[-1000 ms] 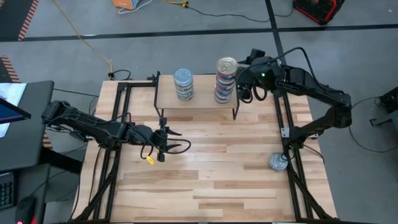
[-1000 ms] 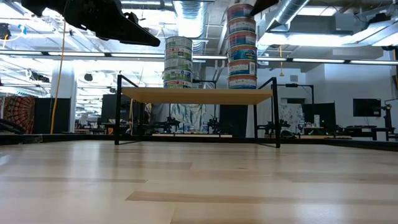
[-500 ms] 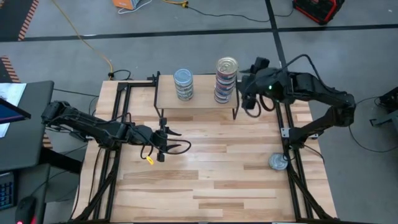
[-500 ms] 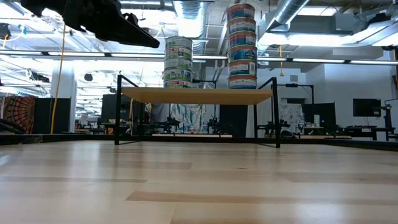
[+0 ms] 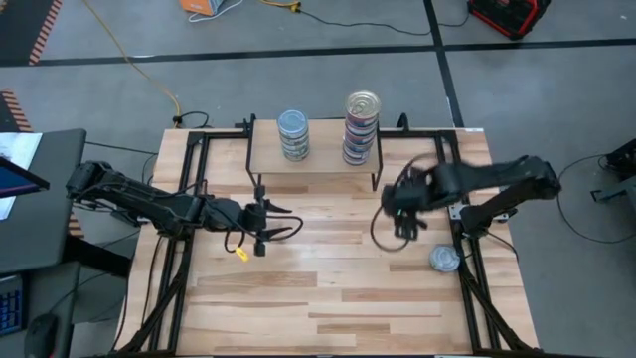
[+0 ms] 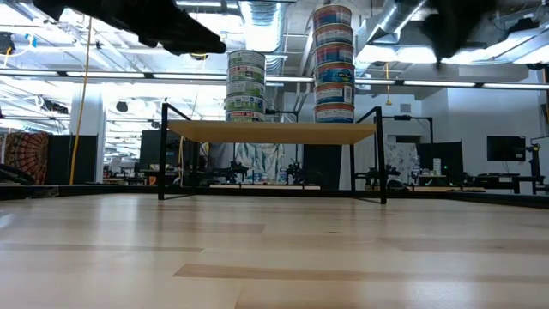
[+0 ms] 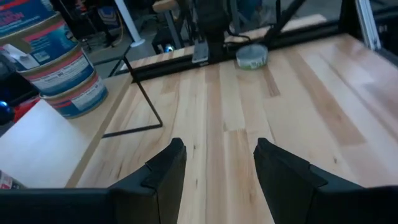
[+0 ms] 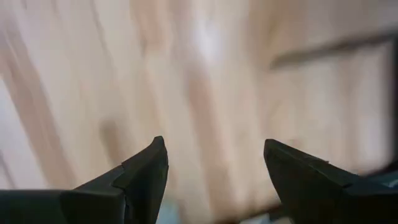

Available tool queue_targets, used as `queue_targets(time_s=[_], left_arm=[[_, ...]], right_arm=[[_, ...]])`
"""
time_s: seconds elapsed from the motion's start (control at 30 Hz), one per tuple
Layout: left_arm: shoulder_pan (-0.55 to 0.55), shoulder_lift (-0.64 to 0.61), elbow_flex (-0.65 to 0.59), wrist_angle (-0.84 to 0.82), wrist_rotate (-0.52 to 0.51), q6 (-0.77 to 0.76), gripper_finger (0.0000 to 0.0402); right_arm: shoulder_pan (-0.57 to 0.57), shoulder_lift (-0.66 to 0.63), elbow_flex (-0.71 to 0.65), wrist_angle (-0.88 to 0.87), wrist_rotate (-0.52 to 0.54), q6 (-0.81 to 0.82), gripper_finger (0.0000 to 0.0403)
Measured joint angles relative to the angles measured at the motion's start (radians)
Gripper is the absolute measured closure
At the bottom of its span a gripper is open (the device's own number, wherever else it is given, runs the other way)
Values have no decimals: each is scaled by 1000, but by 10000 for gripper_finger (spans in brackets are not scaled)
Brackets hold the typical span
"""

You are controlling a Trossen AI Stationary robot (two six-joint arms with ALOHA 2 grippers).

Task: Stack canned seafood by type on shelf
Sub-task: Move the green tuna can to the center of the table

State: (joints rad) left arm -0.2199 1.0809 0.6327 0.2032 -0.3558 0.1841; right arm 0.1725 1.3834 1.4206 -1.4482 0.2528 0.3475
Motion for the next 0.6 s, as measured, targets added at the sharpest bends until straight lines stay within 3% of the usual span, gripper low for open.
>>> queue_targets(time_s=[0.33,0.47,0.6], left_arm=[[0,0,0,56,10,-94,219],[-8,0,0,55,24,-103,219],[-27,0,0,48,27,-103,219]], right_arm=[[151,62,-465,77,-336,341,101],[211,111,-535,100,-441,417,101],[261,157,-544,112,-462,450,101]])
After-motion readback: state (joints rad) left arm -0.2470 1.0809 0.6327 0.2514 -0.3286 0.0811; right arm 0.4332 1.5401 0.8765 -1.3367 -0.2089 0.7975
